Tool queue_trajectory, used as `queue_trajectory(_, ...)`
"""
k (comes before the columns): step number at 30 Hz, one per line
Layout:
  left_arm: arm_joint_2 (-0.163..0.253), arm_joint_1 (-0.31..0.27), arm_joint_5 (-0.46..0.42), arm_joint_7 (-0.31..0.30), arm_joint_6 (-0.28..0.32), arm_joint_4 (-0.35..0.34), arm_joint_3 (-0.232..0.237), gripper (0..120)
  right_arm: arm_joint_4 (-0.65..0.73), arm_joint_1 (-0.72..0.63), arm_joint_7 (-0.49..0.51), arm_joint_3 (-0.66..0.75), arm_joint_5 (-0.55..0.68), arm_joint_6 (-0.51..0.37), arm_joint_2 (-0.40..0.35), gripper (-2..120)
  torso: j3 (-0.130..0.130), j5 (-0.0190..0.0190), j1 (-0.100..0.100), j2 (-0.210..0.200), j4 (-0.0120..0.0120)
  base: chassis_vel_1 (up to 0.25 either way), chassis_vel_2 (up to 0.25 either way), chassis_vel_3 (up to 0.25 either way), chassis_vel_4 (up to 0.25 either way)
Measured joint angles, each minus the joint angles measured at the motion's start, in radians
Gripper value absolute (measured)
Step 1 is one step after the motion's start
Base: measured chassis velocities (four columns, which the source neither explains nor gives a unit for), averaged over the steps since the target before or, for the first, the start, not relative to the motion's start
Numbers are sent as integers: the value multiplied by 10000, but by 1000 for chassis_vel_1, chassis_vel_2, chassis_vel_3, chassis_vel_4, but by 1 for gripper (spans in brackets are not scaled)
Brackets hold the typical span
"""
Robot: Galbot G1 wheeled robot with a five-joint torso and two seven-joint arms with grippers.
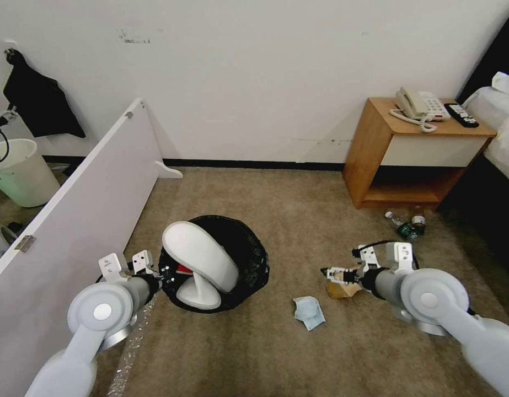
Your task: Pick up the trash bin, then pick up the garbage from the floor and place it into the trash bin.
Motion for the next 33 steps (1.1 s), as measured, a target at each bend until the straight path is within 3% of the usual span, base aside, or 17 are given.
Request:
queue_trajectory(7,-81,-19,372,395,22,246,78,0,-372,172,-142,-570,-87,-77,3,100,0,-3,0,1,1,0,0,0,0)
queue_trajectory(17,-111,-24,764,924,41,622,9,0,-1561,1231,-464,-2580,-430,-47,542,100,0,-2,0,0,3,0,0,0,0)
queue_trajectory(25,-360,-20,1122,1290,30,863,-31,0,-3165,2137,-763,-3693,-1010,-16,1593,100,0,-1,0,1,3,0,0,0,0)
queue_trajectory(33,-400,-95,1332,1510,2,963,15,0,-4960,2388,-1213,-3790,-2135,-4,2410,100,0,1,0,0,3,0,0,0,0)
